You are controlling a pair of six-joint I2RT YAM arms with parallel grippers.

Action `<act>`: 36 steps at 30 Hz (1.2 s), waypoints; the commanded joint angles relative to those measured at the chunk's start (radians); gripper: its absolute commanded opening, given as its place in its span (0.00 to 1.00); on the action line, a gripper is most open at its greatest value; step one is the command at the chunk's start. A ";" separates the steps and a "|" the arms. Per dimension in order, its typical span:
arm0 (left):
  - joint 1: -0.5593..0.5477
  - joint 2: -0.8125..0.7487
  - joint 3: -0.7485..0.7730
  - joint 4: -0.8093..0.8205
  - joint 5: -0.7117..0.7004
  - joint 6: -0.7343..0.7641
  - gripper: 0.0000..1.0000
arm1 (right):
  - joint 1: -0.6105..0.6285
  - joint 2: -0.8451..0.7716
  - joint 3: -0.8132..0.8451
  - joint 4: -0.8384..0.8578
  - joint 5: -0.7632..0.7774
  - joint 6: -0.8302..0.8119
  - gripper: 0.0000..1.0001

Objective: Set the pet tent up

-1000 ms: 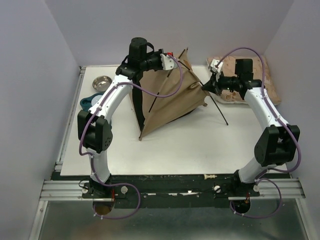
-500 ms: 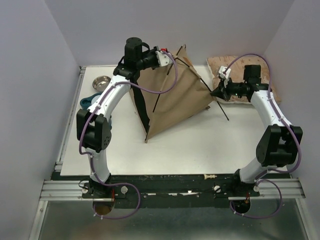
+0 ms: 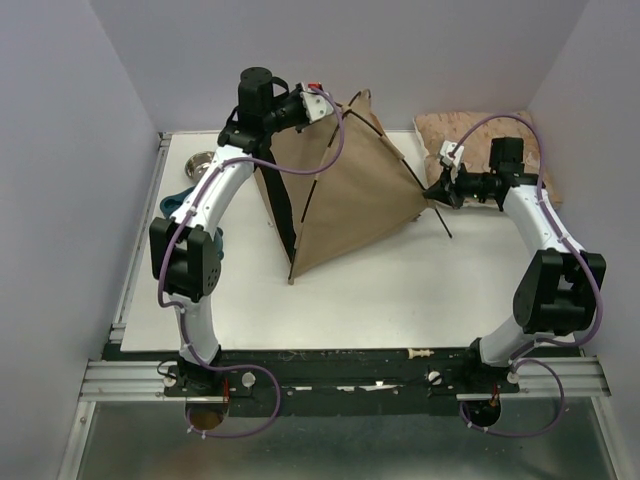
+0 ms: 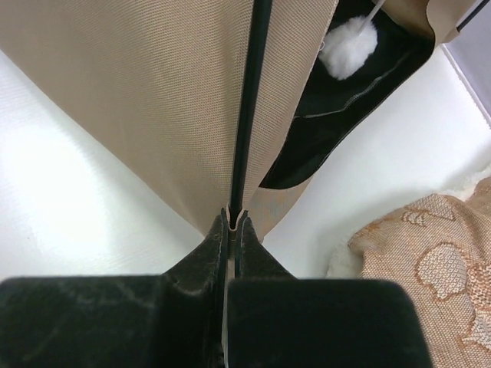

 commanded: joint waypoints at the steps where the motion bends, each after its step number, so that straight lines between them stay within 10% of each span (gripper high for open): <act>1: 0.189 0.029 0.161 0.142 -0.281 -0.067 0.00 | -0.088 0.038 -0.089 -0.276 0.211 -0.046 0.01; 5: 0.189 0.014 0.179 0.090 -0.212 -0.145 0.04 | -0.086 -0.018 -0.067 -0.319 0.092 0.032 0.01; 8: 0.157 -0.053 0.169 -0.112 -0.099 -0.162 0.53 | -0.086 -0.090 -0.086 -0.268 0.037 0.126 0.01; 12: 0.108 -0.211 0.015 -0.225 -0.115 -0.202 0.73 | -0.083 -0.146 -0.096 -0.256 -0.016 0.224 0.01; 22: -0.067 -0.480 -0.231 -0.354 -0.140 -0.581 0.80 | -0.026 -0.262 -0.147 -0.124 -0.106 0.523 0.01; 36: -0.476 -0.651 -0.811 0.146 -0.075 -1.084 0.71 | 0.167 -0.515 -0.299 0.501 -0.048 1.368 0.01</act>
